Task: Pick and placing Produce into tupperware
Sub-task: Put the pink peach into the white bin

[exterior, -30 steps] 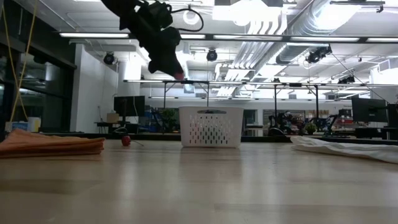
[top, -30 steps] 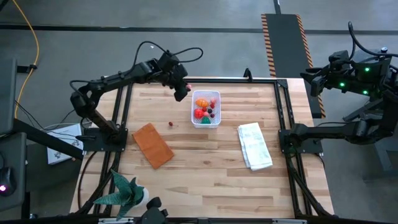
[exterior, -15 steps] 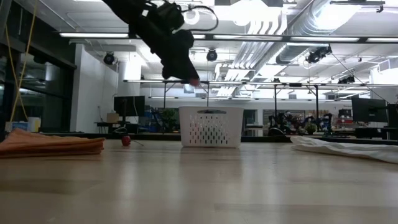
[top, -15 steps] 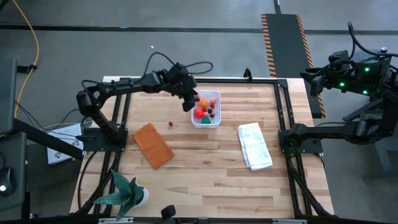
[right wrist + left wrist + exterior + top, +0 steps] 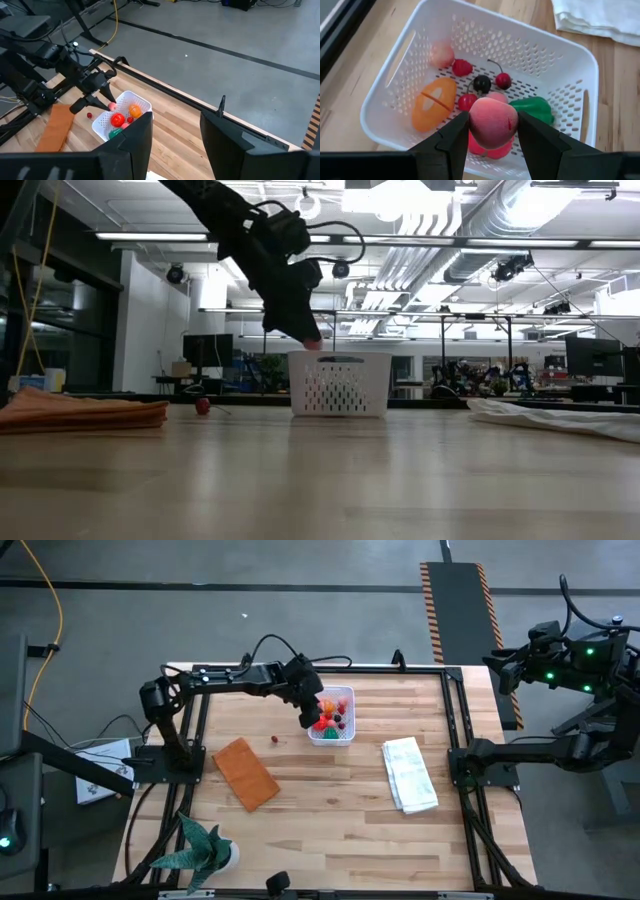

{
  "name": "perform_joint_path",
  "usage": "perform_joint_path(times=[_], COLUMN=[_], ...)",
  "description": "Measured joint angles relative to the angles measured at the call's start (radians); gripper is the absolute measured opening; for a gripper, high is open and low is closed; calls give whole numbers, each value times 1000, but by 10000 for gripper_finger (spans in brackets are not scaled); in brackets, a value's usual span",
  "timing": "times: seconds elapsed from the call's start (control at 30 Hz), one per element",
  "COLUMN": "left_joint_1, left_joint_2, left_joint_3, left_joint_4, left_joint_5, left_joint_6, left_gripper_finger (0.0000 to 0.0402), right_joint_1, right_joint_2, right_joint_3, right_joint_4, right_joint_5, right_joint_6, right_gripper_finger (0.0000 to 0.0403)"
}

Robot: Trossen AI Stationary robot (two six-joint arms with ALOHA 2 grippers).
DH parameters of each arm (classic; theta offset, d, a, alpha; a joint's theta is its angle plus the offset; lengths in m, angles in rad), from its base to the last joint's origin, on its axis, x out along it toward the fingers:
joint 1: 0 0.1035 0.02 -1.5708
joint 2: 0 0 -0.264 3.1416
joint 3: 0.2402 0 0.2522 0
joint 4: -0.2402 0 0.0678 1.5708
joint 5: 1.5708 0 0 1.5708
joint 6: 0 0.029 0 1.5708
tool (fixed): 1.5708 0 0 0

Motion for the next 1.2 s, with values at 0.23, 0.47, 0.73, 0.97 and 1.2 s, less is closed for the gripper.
perform_joint_path(times=[0.23, 0.47, 0.73, 0.97, 1.2], left_joint_1=[0, 0, 0, 0, 0], left_joint_2=[0, 0, 0, 0, -1], left_joint_3=[0, 0, 0, 0, 1], left_joint_4=[10, 12, 12, 11, 8], left_joint_5=[-9, 8, 31, 51, 66], left_joint_6=[1, -9, -38, -53, -78], left_gripper_finger=[152, 152, 152, 152, 173], right_joint_1=[0, 0, 0, 0, 0], right_joint_2=[0, 0, 0, 0, 0], right_joint_3=[0, 0, 0, 0, 0], right_joint_4=[0, 0, 0, 0, -1], right_joint_5=[0, 0, 0, -1, -1], right_joint_6=[-1, -8, -25, -31, -31], right_gripper_finger=[158, 158, 158, 158, 158])
